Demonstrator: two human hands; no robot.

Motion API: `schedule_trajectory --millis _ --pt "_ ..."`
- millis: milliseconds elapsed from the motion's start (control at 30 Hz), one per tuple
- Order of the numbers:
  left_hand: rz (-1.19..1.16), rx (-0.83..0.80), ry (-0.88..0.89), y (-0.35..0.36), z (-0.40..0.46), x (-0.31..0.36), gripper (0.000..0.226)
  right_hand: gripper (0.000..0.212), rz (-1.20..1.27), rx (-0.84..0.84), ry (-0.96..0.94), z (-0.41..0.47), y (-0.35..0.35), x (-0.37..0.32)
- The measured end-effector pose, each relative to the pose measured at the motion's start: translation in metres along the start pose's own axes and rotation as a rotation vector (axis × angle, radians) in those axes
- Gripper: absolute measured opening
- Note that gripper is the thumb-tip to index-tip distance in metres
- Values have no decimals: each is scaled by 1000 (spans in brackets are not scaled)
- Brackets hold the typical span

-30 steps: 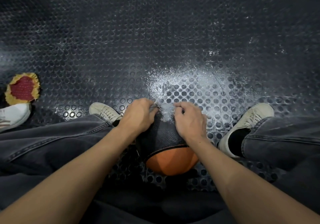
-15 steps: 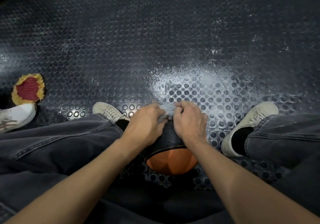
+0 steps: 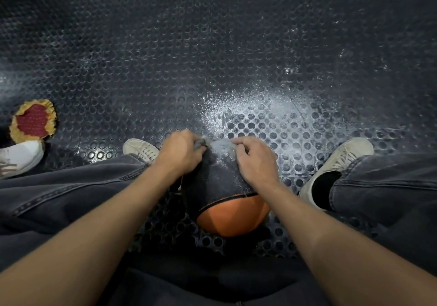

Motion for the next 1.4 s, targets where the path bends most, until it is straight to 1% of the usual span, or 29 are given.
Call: schedule_trajectory --millis 67,133,167,200,267,300,400,433,467,533,567,600,633,700,733,767,800,867,900,933,967,1033,1067,1100,1133,1200,1267,1333,1400 --pt "-14 46 140 4 -28 18 40 25 -25 50 15 -4 -1 4" --pt "-38 2 262 10 -46 24 42 25 -30 51 13 -7 0 5" --pt "-22 -6 245 9 -41 19 42 26 -26 50 1 -6 0 2" --pt "-27 5 185 6 -29 12 43 26 -18 52 -4 -5 0 0" --pt "-61 71 84 -1 -17 2 45 28 -8 58 2 -3 1 -4" --pt "-65 102 83 -3 -21 5 44 28 -17 61 9 -2 2 -4" --pt "-60 56 268 12 -53 25 34 27 -41 59 31 -5 1 -1" --pt "-59 34 290 13 -56 22 31 27 -36 53 26 -6 0 -1" --pt "-56 29 251 10 -48 12 32 28 -27 46 14 -6 1 -1" --pt "-59 38 122 -1 -18 -13 42 28 -18 40 -11 -6 6 -6" --pt "-49 47 107 -4 -10 -21 46 28 -29 41 -15 -6 10 -9" --pt "-56 59 134 -6 -9 -21 44 29 -52 44 -12 -5 11 -11" --pt "-75 71 194 -6 -17 -13 37 29 -74 50 -2 -5 12 -11" --pt "-106 54 366 2 -45 7 15 28 -83 56 7 -4 11 -8" --pt "-96 39 421 8 -54 12 11 28 -73 55 1 -2 10 -7" --pt "-87 42 431 10 -53 11 12 29 -61 45 -8 -1 10 -6" --pt "-89 65 373 7 -43 5 15 29 -55 27 -13 0 12 -6" --pt "-139 102 165 -2 -15 -15 29 29 -65 2 -13 2 14 -9" --pt "-155 99 92 -3 -9 -23 36 29 -77 -7 -10 2 15 -11" --pt "-163 92 77 -2 -9 -23 39 29 -92 -13 -9 2 16 -13" --pt "-166 81 128 -2 -16 -16 37 29 -106 -13 -6 3 16 -13" --pt "-150 24 287 4 -39 2 24 30 -107 -6 16 1 15 -9" --pt "-139 2 336 6 -44 4 17 30 -98 -5 18 1 14 -6" --pt "-142 -2 333 5 -41 0 14 30 -87 -7 16 1 13 -5" --pt "-167 11 270 3 -32 -7 16 30 -79 -6 13 1 12 -5" --pt "-196 39 68 -2 -15 -26 27 29 -89 -3 -7 0 12 -13" --pt "-161 67 -37 0 -9 -32 38 28 -141 -7 -83 -6 15 -28" --pt "-176 101 -23 0 -16 -26 40 30 -207 -15 -166 -14 18 -41" --pt "-183 83 98 0 -27 -16 31 32 -216 -25 -159 -15 16 -40"
Point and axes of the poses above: each hand's wrist, its own z-axis towards the middle knuckle, its own y-axis out of the palm, x = y × z, the point moved 8 cm from there along z, towards the middle knuckle, and after that the axes turned 12 degrees about -y, right-handed, at the moved point
